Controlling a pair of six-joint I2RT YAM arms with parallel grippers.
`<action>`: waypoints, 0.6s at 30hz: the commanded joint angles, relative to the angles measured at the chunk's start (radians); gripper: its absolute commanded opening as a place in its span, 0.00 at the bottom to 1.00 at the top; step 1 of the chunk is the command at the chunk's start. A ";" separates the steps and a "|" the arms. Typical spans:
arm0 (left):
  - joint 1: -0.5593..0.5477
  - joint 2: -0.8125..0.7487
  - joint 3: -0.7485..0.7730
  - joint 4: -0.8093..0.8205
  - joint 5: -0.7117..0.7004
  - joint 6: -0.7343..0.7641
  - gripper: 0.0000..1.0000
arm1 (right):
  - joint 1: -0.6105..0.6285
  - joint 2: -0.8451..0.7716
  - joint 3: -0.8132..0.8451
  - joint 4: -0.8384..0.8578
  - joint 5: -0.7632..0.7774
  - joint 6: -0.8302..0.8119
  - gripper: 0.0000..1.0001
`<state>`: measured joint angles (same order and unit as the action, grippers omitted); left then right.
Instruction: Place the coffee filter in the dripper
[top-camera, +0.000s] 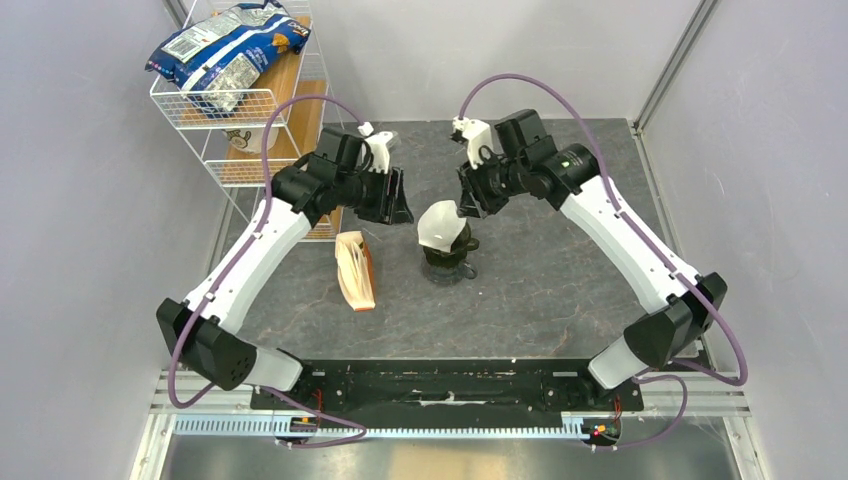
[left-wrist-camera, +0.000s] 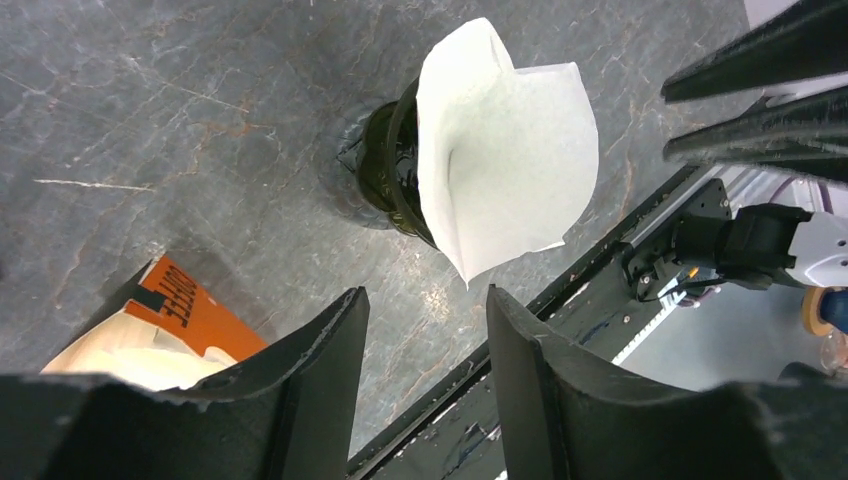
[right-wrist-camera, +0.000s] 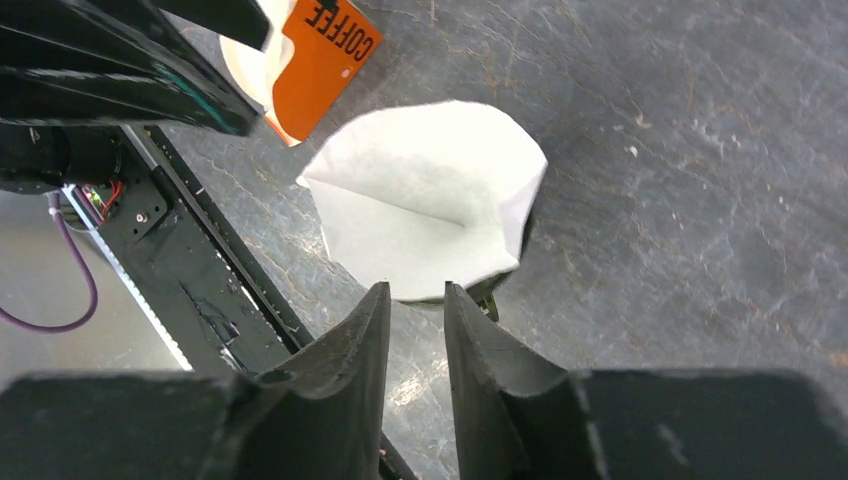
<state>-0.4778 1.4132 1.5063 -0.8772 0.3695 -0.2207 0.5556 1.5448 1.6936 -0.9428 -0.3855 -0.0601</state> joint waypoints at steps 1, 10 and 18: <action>0.001 -0.008 -0.032 0.129 0.060 -0.049 0.53 | 0.057 0.050 0.058 0.033 0.005 -0.029 0.30; 0.088 -0.032 -0.050 0.127 0.076 -0.056 0.51 | 0.151 0.160 0.048 0.064 0.095 -0.087 0.28; 0.136 -0.066 -0.058 0.137 0.067 -0.078 0.51 | 0.162 0.152 -0.078 0.098 0.157 -0.150 0.29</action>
<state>-0.3576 1.3975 1.4490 -0.7860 0.4210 -0.2642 0.7128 1.7218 1.6791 -0.8974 -0.2768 -0.1596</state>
